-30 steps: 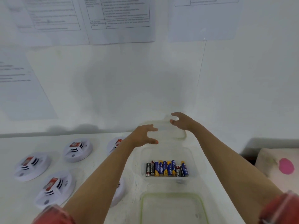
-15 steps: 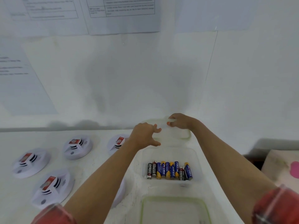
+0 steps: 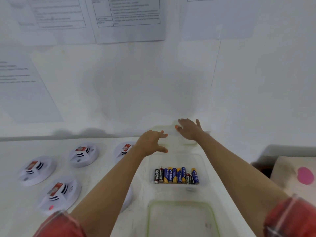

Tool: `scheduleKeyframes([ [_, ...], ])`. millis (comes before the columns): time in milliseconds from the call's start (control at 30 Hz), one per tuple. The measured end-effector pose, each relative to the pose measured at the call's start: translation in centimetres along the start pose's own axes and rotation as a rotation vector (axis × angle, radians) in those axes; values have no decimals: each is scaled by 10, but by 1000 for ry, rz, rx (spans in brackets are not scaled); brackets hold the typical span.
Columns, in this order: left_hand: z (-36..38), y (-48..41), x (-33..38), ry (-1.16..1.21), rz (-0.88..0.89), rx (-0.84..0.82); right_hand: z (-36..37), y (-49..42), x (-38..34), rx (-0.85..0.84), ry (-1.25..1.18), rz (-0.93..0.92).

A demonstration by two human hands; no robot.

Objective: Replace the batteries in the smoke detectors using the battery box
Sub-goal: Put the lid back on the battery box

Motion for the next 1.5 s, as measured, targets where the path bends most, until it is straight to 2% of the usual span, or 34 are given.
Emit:
scheduleKeyframes([
  [67,-3,11,-3,202,-20,52,-11,9,7,76,-133,25],
  [133,-14,26,-9,323,-62,210,-23,18,19,138,-300,62],
  [200,-23,45,-19,379,-149,359,-32,34,34,167,-497,104],
  [300,-22,76,-26,436,-292,445,-30,66,59,139,-653,218],
  [400,-12,106,-18,455,-351,449,-5,101,80,21,-642,361],
  [500,-2,132,-9,503,-381,466,18,138,96,6,-683,484],
  [600,10,162,3,514,-377,440,38,177,90,-10,-735,495],
  [733,33,197,17,529,-365,323,58,223,78,-22,-763,498],
  [900,51,228,28,508,-337,208,73,255,74,82,-798,505],
  [1100,68,236,42,498,-301,154,90,276,87,64,-837,529],
  [1233,71,233,49,503,-279,182,92,284,87,57,-910,531],
  [1300,74,231,47,594,-310,188,91,289,89,40,-963,553],
  [1433,80,232,40,985,-490,165,80,297,88,-41,-1046,561],
  [1500,68,229,39,1019,-500,174,68,299,82,-93,-1145,519],
])
Point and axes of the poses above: each hand's wrist, its own y-axis away from the middle knuckle, its own z-axis out of the palm, x = y × z, the point moved 8 cm from there along -y, towards the middle knuckle, and after that the axes turned 8 degrees about z, right-handed, at the moved point
